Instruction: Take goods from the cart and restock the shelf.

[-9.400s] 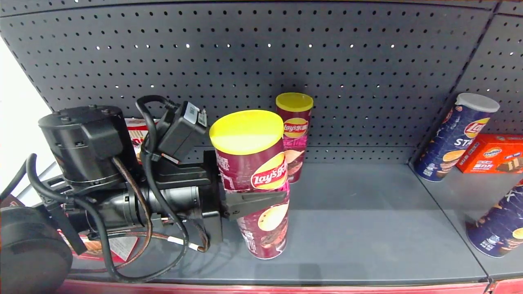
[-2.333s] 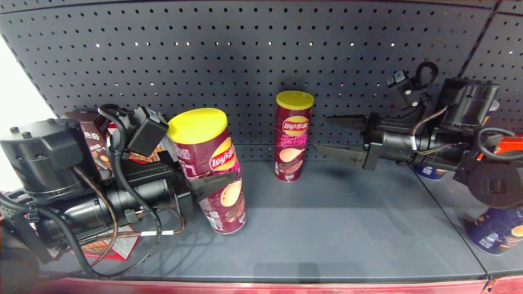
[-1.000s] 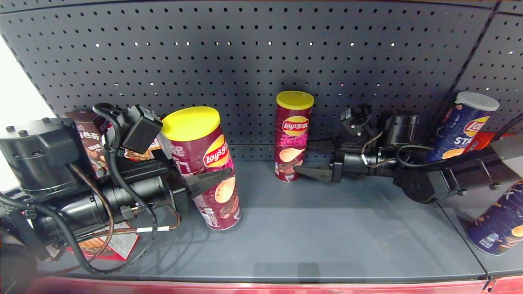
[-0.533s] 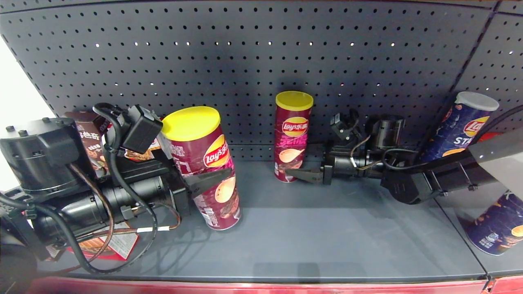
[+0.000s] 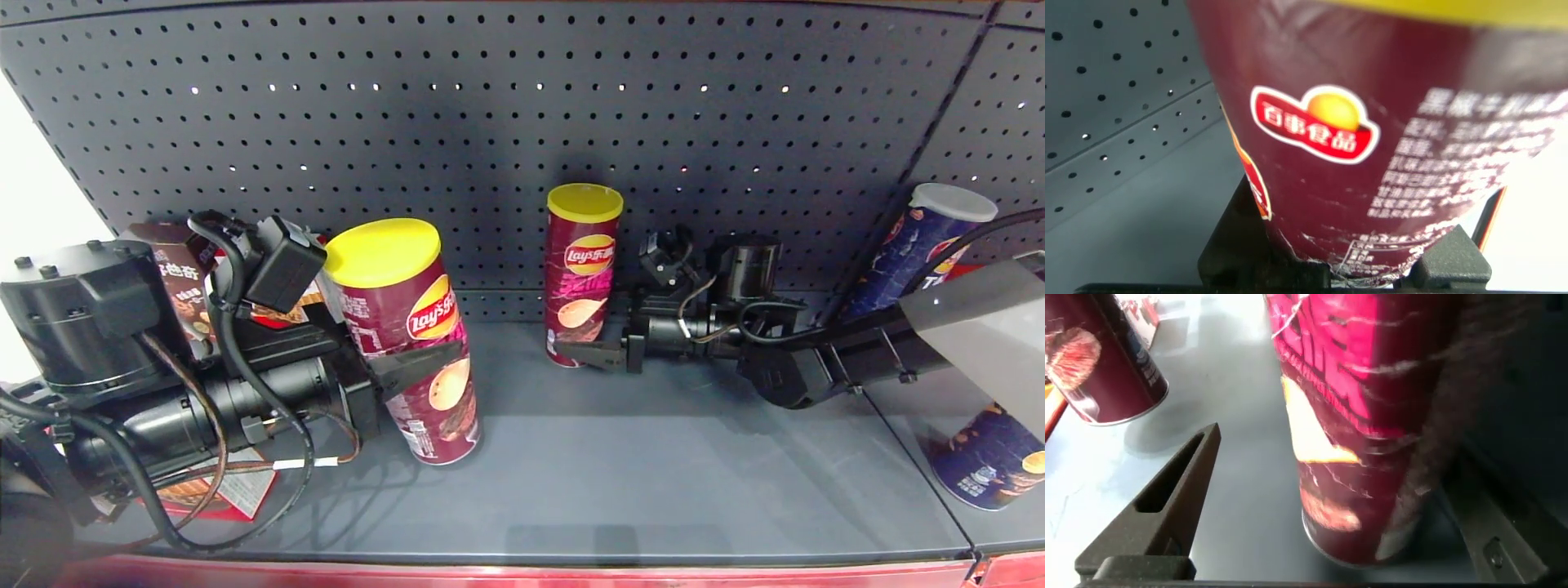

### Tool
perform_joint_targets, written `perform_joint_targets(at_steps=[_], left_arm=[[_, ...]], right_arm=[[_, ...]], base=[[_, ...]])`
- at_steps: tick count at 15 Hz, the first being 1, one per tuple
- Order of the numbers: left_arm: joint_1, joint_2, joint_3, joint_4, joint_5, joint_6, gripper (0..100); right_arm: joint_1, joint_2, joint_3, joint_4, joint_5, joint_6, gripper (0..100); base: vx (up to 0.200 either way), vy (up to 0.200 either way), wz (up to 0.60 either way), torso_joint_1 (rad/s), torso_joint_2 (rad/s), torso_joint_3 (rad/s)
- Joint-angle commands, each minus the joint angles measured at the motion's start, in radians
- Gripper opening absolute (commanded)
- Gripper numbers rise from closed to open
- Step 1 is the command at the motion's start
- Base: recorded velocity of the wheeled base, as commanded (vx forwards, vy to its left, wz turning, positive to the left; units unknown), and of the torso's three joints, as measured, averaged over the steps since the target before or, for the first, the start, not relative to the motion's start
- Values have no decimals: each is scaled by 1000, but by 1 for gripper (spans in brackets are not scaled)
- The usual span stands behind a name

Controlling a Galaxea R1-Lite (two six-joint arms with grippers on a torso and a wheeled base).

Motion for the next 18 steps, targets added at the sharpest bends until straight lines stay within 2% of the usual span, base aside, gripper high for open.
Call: perform_joint_targets(at_steps=[1,8,9,14,18], left_arm=[[0,0,3,-1,0,0,0],[0,0,6,-1,1,0,0],[0,0,10,-1,1,0,0],[0,0,32,-2,0,1,0],[0,-3,35,-2,1,1,0]], right_arm=[[8,30,-21,0,-4,0,100],[10,77,-70,-2,-7,3,100],[10,77,-70,0,-8,5,0],[8,53,-43,-2,-11,3,0],[19,-75,85,-3,-33,2,0]], base=[[0,0,0,0,0,0],[0,0,0,0,0,0],[0,0,0,0,0,0],[0,0,0,0,0,0],[0,0,0,0,0,0]])
